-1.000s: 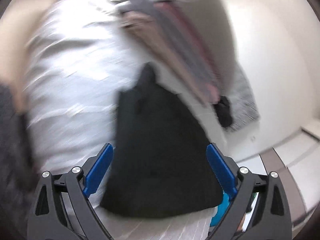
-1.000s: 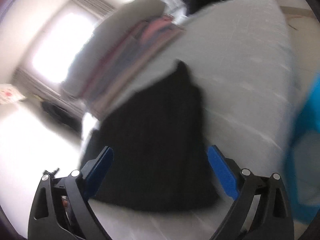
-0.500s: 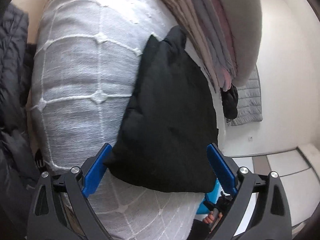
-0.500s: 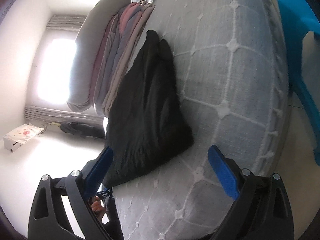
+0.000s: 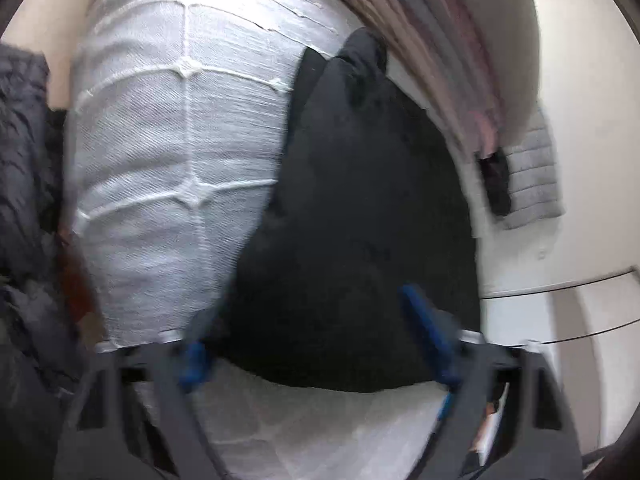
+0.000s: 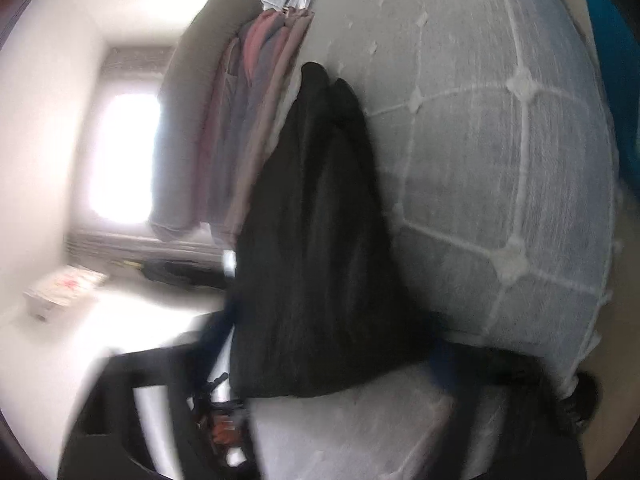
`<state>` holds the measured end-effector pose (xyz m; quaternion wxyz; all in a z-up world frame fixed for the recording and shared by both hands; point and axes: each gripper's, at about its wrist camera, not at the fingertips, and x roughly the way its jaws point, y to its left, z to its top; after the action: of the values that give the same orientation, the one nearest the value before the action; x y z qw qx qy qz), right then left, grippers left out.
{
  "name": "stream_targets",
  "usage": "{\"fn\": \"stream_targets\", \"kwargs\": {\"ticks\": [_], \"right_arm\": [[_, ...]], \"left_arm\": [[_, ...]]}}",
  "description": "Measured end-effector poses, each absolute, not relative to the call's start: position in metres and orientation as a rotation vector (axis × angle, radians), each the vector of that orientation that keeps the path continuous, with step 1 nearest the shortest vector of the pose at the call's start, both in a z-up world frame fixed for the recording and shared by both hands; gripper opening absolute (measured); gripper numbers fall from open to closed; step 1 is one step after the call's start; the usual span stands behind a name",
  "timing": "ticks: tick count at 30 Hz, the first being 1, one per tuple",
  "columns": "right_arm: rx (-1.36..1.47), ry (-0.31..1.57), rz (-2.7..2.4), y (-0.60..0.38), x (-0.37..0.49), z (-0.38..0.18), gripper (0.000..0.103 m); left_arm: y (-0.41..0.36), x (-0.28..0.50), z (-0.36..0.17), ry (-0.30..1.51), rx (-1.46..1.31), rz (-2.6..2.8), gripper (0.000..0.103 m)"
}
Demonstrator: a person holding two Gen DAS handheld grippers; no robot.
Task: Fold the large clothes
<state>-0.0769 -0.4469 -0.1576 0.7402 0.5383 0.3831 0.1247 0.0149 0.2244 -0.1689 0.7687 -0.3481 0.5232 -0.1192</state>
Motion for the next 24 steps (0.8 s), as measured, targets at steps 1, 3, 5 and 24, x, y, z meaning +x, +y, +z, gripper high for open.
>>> {"fn": "stream_targets", "kwargs": {"ticks": [1, 3, 5, 24], "right_arm": [[1.181, 0.840, 0.268, -0.447, -0.077, -0.160, 0.037], [1.170, 0.817, 0.279, -0.447, -0.079, -0.159, 0.030], [1.162, 0.795, 0.282, -0.446, -0.083, -0.156, 0.029], [1.127, 0.869, 0.295, -0.445, -0.164, -0.143, 0.032]], "left_arm": [[0.224, 0.015, -0.169, 1.130, -0.737, -0.250, 0.053], [0.221, 0.016, -0.167, 1.115, -0.703, -0.267, 0.040], [0.217, 0.016, -0.164, 1.102, -0.665, -0.265, 0.035], [0.247, -0.057, -0.170, 1.122, -0.825, -0.298, 0.044]]}}
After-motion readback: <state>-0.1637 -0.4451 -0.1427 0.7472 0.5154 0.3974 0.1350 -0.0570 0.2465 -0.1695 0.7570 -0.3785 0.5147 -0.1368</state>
